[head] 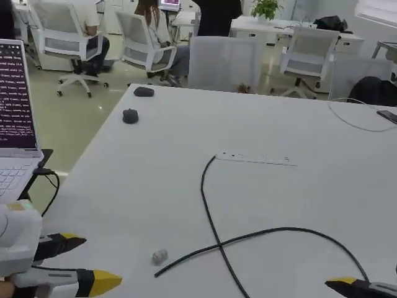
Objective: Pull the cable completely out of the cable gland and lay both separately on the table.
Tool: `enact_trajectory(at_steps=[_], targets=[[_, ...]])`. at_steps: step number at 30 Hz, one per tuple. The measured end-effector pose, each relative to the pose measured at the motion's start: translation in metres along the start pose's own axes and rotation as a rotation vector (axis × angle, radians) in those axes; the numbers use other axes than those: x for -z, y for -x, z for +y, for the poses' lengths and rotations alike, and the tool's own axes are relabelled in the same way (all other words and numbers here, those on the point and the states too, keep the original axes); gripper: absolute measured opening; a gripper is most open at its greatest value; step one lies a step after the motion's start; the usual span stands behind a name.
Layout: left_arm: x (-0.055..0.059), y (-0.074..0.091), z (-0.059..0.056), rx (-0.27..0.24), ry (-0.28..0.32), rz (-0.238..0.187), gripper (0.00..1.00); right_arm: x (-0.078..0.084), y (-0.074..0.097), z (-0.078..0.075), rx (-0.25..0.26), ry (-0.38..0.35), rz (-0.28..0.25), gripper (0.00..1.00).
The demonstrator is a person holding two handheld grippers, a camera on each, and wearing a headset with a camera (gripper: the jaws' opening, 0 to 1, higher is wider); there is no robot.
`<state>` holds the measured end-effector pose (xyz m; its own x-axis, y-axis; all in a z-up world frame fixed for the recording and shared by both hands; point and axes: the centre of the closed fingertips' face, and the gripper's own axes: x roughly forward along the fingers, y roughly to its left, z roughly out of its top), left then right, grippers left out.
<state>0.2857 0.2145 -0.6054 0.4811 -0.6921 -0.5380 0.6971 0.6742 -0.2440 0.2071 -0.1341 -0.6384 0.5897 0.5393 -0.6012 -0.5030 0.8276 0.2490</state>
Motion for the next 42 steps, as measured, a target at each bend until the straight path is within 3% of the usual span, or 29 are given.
enact_trajectory(at_steps=[3, 5, 8, 13, 18, 42], targets=[[0.000, 0.012, -0.004, -0.007, 0.010, -0.012, 0.75, 0.005, 0.008, 0.001, 0.015, -0.008, 0.010, 0.59], [0.004, 0.017, -0.007, -0.011, 0.032, 0.003, 0.78, 0.006, 0.012, 0.002, 0.012, -0.011, 0.008, 0.59], [0.003, 0.021, -0.011, -0.007, 0.036, -0.019, 0.78, 0.007, 0.016, 0.002, 0.023, -0.015, 0.006, 0.61], [0.007, 0.021, -0.014, -0.007, 0.059, -0.001, 0.77, 0.009, 0.015, 0.001, 0.037, -0.024, 0.004, 0.64], [0.003, 0.023, -0.014, -0.007, 0.084, -0.024, 0.77, 0.016, 0.013, 0.006, 0.030, -0.016, 0.024, 0.64], [0.009, 0.027, -0.026, 0.012, 0.106, -0.022, 0.73, 0.042, 0.015, 0.025, 0.008, -0.025, 0.067, 0.61]])
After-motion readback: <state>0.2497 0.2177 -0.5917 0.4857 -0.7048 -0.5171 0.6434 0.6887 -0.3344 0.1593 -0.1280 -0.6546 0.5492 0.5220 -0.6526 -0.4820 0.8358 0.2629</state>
